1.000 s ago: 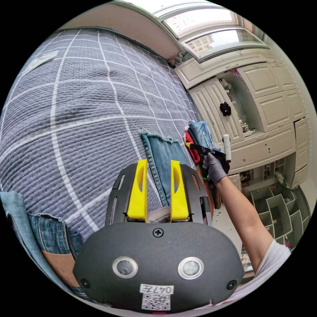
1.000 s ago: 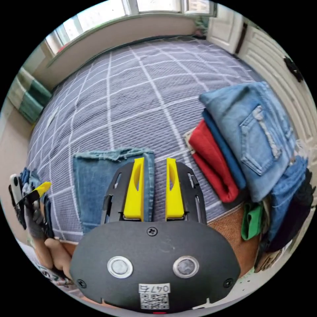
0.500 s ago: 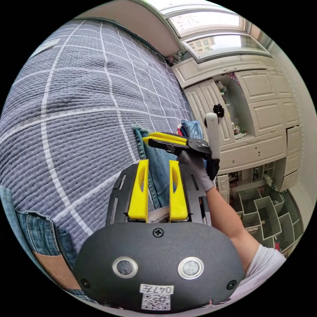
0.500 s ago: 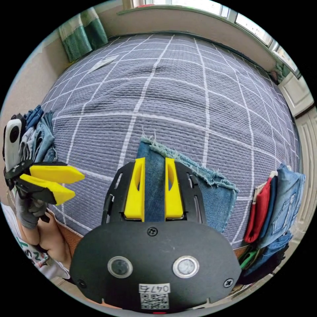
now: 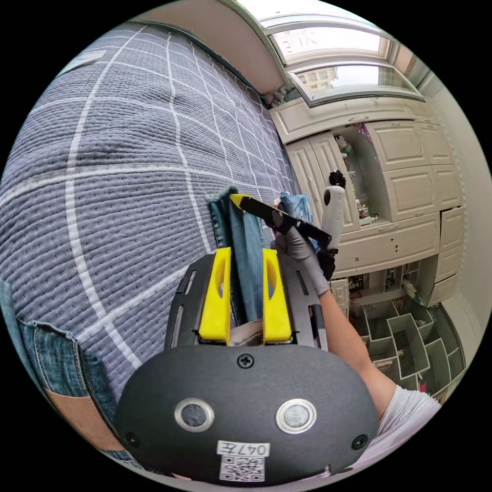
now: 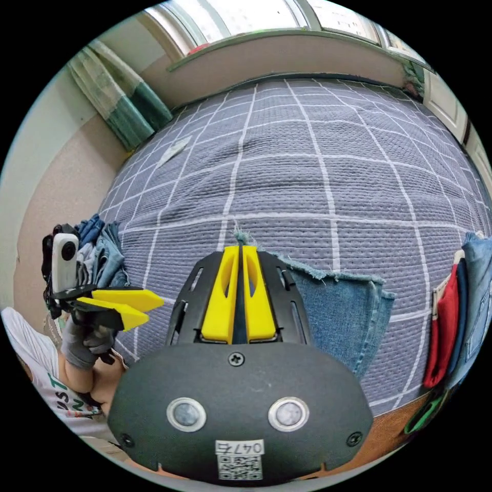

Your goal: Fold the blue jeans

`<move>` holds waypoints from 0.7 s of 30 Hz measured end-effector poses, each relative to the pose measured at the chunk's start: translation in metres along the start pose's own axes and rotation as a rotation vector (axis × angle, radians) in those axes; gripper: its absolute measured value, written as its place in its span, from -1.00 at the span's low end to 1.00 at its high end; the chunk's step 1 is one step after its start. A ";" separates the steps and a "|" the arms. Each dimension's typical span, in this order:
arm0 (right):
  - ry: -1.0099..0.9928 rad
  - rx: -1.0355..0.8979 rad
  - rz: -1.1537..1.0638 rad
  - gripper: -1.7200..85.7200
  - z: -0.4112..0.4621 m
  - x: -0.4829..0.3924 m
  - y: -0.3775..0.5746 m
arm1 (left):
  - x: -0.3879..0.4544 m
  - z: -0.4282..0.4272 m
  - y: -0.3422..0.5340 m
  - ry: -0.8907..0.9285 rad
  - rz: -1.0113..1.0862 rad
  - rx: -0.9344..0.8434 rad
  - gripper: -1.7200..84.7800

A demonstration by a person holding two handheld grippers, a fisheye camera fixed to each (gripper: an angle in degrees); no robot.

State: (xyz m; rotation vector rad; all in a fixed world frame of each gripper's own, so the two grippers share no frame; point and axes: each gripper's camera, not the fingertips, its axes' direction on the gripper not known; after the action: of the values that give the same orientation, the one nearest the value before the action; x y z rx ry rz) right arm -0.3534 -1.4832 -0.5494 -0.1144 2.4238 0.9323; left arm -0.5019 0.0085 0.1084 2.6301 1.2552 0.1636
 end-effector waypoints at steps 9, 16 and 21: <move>-0.004 0.108 0.061 -0.85 -0.059 0.078 0.053 | 0.000 0.026 0.006 0.018 -0.023 -0.046 -0.73; 0.093 -0.123 0.202 -0.89 -0.040 0.152 0.138 | 0.019 0.063 0.012 0.046 0.000 -0.109 -0.73; 0.100 -0.042 0.171 -0.89 -0.018 0.158 0.141 | 0.029 0.071 0.015 0.028 0.013 -0.110 -0.73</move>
State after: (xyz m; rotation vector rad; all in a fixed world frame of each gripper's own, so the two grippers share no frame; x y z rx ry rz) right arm -0.5331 -1.3702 -0.5344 0.0333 2.5379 1.0764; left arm -0.4582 0.0110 0.0430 2.5509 1.2018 0.2645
